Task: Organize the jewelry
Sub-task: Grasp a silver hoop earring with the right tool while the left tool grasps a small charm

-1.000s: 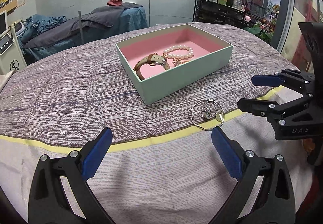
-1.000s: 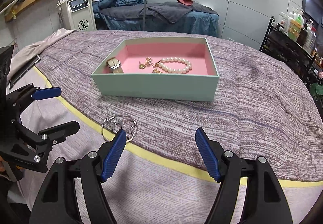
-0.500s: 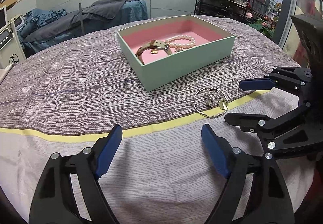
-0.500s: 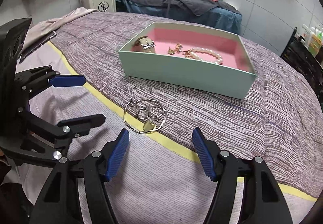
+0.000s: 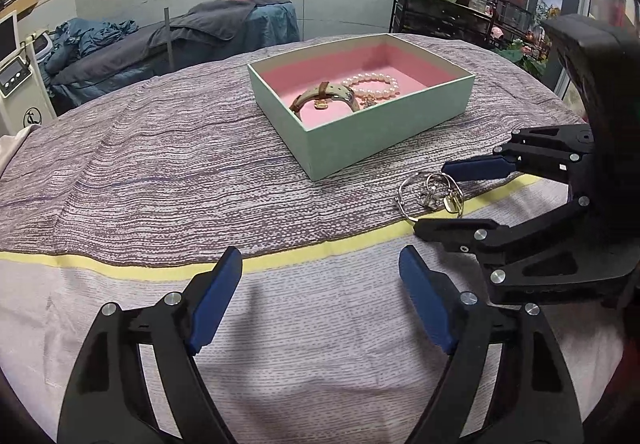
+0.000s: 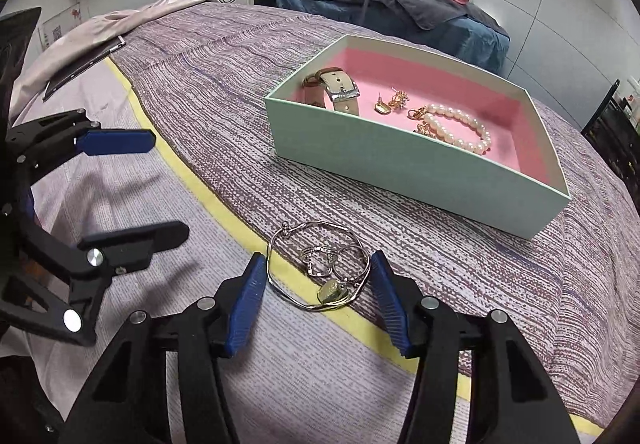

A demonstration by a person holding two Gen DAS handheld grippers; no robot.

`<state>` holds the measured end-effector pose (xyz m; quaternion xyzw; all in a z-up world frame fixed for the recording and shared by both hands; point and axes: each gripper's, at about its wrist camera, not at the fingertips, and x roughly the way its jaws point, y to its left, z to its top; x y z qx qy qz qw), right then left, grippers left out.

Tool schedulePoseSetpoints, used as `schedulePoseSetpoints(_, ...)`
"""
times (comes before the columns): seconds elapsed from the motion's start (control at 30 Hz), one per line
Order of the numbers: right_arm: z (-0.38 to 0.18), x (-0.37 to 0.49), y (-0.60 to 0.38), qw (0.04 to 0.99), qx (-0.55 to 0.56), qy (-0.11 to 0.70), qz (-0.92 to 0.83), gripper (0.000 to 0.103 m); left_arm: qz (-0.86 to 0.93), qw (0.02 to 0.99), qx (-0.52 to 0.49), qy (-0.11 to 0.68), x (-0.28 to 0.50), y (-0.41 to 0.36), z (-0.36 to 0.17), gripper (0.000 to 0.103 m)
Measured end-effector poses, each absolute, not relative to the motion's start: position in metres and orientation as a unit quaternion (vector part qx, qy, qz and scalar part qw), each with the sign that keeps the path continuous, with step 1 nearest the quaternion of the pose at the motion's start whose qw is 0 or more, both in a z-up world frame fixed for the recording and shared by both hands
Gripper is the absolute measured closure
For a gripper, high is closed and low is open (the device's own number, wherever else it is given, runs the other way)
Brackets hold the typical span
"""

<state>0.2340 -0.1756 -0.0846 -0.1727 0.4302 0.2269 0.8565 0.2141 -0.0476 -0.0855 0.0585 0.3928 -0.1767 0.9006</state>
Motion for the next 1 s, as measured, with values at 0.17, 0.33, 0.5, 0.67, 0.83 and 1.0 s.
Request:
schedulePoseSetpoints(0.17,-0.067,0.228,-0.19,0.877,-0.146,0.404,0.217,0.051,-0.212,0.889,0.059,0.401,0.216,-0.064,-0.088,0.043)
schedulePoseSetpoints(0.33,-0.052,0.225,-0.212,0.891,-0.119,0.395,0.189,0.051,-0.254,0.877,0.067,0.402,0.223,-0.088,-0.086,0.053)
schedulePoseSetpoints(0.5,-0.052,0.224,-0.231,0.895,-0.1,0.4,0.169,0.051,-0.268,0.868,0.09,0.407,0.234,-0.114,-0.09,0.069)
schedulePoseSetpoints(0.67,-0.057,0.221,-0.237,0.894,-0.094,0.406,0.166,0.051,-0.27,0.869,0.08,0.406,0.241,-0.121,-0.086,0.082)
schedulePoseSetpoints(0.83,-0.059,0.221,-0.237,0.893,-0.091,0.407,0.167,0.051,-0.273,0.869,0.087,0.403,0.241,-0.126,-0.084,0.091)
schedulePoseSetpoints(1.0,-0.059,0.219,-0.237,0.893,-0.089,0.406,0.17,0.051,-0.271,0.87,0.085,0.402,0.243,-0.127,-0.086,0.099)
